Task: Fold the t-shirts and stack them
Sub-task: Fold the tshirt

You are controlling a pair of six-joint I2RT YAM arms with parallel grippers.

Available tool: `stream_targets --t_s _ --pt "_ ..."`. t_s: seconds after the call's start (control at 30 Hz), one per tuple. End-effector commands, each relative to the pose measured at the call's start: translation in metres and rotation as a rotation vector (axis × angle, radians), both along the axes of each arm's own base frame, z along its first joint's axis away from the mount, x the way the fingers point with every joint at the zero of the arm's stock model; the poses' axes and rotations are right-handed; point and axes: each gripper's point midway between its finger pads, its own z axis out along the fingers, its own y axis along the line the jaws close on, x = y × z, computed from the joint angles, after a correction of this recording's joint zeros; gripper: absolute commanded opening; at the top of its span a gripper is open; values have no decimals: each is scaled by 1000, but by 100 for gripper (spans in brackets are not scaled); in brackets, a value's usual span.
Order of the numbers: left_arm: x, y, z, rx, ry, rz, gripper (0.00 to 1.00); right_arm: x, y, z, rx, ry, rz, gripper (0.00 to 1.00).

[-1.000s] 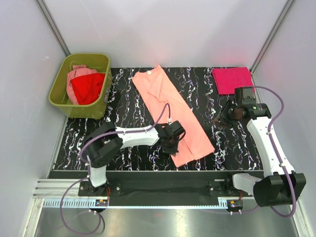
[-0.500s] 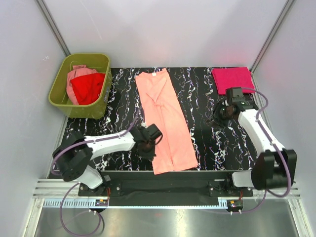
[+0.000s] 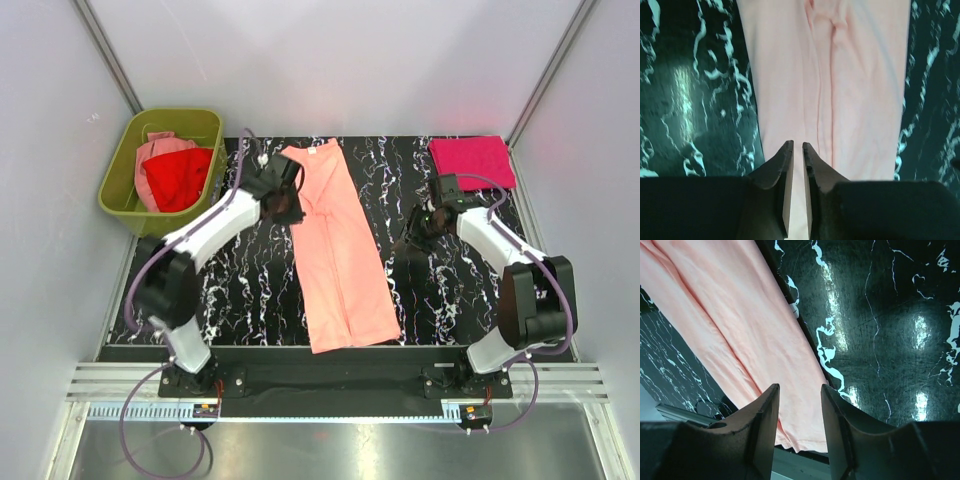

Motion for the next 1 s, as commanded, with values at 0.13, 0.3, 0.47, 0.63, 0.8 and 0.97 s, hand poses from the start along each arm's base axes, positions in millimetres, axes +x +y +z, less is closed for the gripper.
stream_targets --t_s 0.13,0.3,0.47,0.63,0.8,0.97 --pt "84 13 -46 62 34 39 16 13 10 29 48 -116 56 47" --pt "128 14 -70 60 39 43 17 7 8 30 40 -123 65 47" --pt "158 19 -104 69 65 47 17 8 14 34 72 -134 57 47" --pt "189 11 -114 1 45 -3 19 -3 22 30 104 -133 75 50" --pt "174 4 -77 -76 6 -61 24 -33 24 16 108 -73 79 53" --pt "115 16 -22 -95 -52 -77 40 -76 35 -1 112 20 85 54"
